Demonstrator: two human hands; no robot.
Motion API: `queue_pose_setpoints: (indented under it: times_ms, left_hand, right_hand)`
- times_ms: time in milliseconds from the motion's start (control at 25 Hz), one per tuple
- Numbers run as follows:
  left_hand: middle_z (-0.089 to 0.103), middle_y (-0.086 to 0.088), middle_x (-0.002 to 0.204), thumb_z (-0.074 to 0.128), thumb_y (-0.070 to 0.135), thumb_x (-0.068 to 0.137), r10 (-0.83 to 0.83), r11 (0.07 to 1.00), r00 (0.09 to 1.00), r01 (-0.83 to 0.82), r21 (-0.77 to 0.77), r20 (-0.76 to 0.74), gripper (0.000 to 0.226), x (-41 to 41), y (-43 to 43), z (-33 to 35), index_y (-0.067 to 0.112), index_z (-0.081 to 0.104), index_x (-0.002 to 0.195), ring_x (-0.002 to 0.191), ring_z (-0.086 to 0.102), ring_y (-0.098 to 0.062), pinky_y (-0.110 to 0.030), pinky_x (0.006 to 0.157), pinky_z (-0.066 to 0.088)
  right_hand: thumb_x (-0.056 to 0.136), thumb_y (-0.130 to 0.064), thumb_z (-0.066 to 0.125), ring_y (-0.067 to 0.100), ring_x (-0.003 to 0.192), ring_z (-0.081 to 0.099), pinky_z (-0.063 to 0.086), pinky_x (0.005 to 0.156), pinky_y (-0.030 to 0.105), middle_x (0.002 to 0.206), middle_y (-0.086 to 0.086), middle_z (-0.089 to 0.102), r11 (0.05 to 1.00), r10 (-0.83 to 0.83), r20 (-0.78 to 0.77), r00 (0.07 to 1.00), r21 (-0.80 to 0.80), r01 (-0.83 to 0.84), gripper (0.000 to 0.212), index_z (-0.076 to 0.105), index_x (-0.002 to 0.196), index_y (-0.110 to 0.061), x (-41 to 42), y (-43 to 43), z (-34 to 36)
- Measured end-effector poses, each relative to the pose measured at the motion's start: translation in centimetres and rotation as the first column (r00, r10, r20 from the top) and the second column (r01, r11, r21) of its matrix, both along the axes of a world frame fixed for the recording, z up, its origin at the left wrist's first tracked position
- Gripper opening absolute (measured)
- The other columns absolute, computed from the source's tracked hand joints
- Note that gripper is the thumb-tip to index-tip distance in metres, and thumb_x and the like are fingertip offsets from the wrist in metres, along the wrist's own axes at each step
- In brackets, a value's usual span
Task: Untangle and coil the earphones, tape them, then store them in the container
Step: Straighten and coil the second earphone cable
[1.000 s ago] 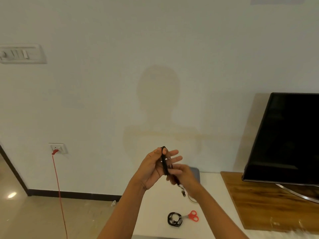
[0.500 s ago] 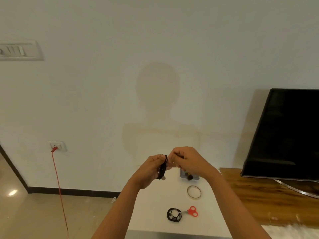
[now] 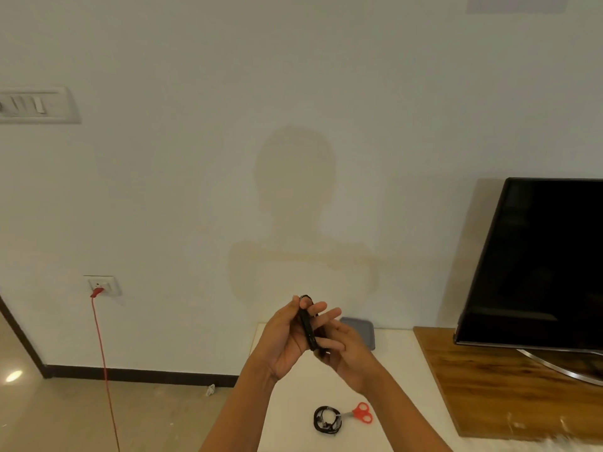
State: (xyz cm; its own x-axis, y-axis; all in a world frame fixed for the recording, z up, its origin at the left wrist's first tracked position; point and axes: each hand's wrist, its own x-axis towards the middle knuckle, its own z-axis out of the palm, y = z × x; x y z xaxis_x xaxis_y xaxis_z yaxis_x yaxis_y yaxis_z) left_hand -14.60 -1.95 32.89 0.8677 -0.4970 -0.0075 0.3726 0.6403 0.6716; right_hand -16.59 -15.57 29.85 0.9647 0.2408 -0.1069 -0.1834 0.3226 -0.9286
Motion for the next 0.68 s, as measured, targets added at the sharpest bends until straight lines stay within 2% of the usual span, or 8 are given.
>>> queue_pose_setpoints:
  times_ms: [80, 160, 240, 320, 400, 520, 600, 680]
  left_hand:
    - [0.068, -0.022, 0.108, 0.031, 0.031, 0.102, 0.049, 0.999, 0.999, -0.048, 0.016, -0.025, 0.039, 0.3, 0.2, -0.3, 0.007, 0.051, 0.079, 0.113, 0.061, -0.039, -0.064, 0.081, 0.05]
    - [0.064, -0.024, 0.12, 0.031, 0.032, 0.102, 0.098, 0.995, 0.995, -0.097, 0.033, -0.018, 0.039, 0.6, 0.3, -0.5, 0.007, 0.052, 0.081, 0.114, 0.06, -0.04, -0.062, 0.086, 0.049]
    - [0.063, -0.023, 0.122, 0.029, 0.032, 0.103, 0.138, 0.99, 0.99, -0.138, 0.038, -0.014, 0.039, 0.9, 0.3, -0.6, 0.008, 0.053, 0.084, 0.114, 0.061, -0.039, -0.06, 0.084, 0.051]
    - [0.064, -0.022, 0.122, 0.027, 0.033, 0.103, 0.166, 0.985, 0.986, -0.165, 0.052, -0.014, 0.04, 1.0, 0.1, -0.7, 0.008, 0.053, 0.084, 0.113, 0.061, -0.039, -0.059, 0.084, 0.052]
    - [0.065, -0.022, 0.121, 0.027, 0.033, 0.103, 0.187, 0.98, 0.982, -0.186, 0.065, -0.011, 0.04, 1.0, -0.1, -0.8, 0.009, 0.053, 0.085, 0.114, 0.061, -0.039, -0.058, 0.084, 0.051]
    - [0.067, -0.019, 0.117, 0.028, 0.031, 0.103, 0.208, 0.974, 0.978, -0.207, 0.087, -0.003, 0.038, 0.9, -0.5, -0.9, 0.009, 0.054, 0.088, 0.115, 0.06, -0.04, -0.056, 0.087, 0.051]
    - [0.07, -0.017, 0.112, 0.03, 0.029, 0.103, 0.224, 0.968, 0.975, -0.222, 0.121, -0.006, 0.035, 0.7, -0.7, -0.9, 0.009, 0.055, 0.09, 0.115, 0.059, -0.039, -0.055, 0.089, 0.05]
    - [0.071, -0.016, 0.108, 0.032, 0.026, 0.103, 0.23, 0.963, 0.973, -0.224, 0.147, -0.023, 0.031, 0.5, -0.7, -0.9, 0.008, 0.057, 0.094, 0.115, 0.06, -0.039, -0.049, 0.089, 0.051]
  right_hand:
    - [0.094, -0.006, 0.051, 0.014, 0.074, 0.057, 0.049, 0.074, 0.027, 0.078, 0.003, 0.067, 0.992, -0.022, -0.078, 0.997, 0.121, 0.032, 0.021, 0.069, 0.104, -0.006, -0.7, 0.3, -0.2]
    - [0.091, -0.005, 0.056, 0.018, 0.078, 0.062, 0.052, 0.077, 0.032, 0.086, 0.007, 0.07, 0.988, -0.07, -0.109, 0.992, 0.132, 0.085, 0.019, 0.072, 0.1, -0.007, -1.2, 0.7, -0.3]
    - [0.094, -0.008, 0.055, 0.019, 0.076, 0.062, 0.054, 0.074, 0.031, 0.081, 0.008, 0.068, 0.985, -0.164, -0.081, 0.983, 0.04, 0.168, 0.019, 0.074, 0.092, -0.007, -1.7, 1.2, -0.3]
    - [0.094, -0.009, 0.054, 0.017, 0.071, 0.064, 0.056, 0.07, 0.027, 0.074, 0.006, 0.067, 0.939, -0.278, 0.045, 0.959, -0.199, 0.282, 0.021, 0.073, 0.087, -0.007, -2.1, 1.8, -0.3]
    - [0.093, -0.012, 0.054, 0.015, 0.067, 0.068, 0.059, 0.071, 0.029, 0.068, 0.001, 0.068, 0.801, -0.311, 0.225, 0.923, -0.462, 0.382, 0.023, 0.071, 0.078, -0.011, -2.2, 2.2, -0.2]
    - [0.09, -0.015, 0.057, 0.01, 0.061, 0.061, 0.048, 0.062, 0.013, 0.065, -0.003, 0.062, 0.555, -0.235, 0.423, 0.875, -0.681, 0.478, 0.023, 0.061, 0.069, -0.021, -2.2, 2.5, -0.4]
    - [0.09, -0.016, 0.06, 0.009, 0.067, 0.056, 0.042, 0.062, 0.012, 0.076, -0.004, 0.059, 0.442, -0.234, 0.532, 0.814, -0.687, 0.576, 0.008, 0.063, 0.088, -0.024, -2.4, 2.7, -0.6]
    - [0.089, -0.015, 0.062, 0.009, 0.072, 0.056, 0.045, 0.066, 0.014, 0.082, -0.008, 0.058, 0.413, -0.213, 0.625, 0.751, -0.639, 0.649, 0.013, 0.061, 0.1, -0.022, -2.6, 2.8, -0.9]
